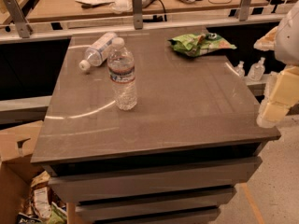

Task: Knock blue plastic bottle over

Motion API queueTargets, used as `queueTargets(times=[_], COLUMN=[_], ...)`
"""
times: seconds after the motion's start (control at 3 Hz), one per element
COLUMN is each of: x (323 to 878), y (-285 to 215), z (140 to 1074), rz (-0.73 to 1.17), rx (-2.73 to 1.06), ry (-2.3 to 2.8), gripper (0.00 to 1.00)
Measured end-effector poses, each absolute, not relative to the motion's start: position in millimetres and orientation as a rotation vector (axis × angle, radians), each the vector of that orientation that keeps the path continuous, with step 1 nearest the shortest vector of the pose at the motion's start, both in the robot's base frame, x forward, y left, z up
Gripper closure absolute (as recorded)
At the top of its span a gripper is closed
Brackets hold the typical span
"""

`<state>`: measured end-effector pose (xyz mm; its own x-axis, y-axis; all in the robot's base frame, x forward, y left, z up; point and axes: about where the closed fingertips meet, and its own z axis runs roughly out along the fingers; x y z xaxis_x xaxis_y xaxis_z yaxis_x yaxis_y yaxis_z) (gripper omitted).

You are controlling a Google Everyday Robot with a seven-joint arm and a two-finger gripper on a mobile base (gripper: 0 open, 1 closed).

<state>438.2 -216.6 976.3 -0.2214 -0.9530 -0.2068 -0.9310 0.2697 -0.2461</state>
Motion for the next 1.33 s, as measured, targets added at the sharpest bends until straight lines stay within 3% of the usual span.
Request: queueTargets(times=[0.67, 1.33], x=[436, 414], y=[-209, -208], z=[978, 951], rz=[-0.011, 0.280], rx=[-1.701, -1.586], ry=[2.181, 1.916], gripper=[0.00, 0.00])
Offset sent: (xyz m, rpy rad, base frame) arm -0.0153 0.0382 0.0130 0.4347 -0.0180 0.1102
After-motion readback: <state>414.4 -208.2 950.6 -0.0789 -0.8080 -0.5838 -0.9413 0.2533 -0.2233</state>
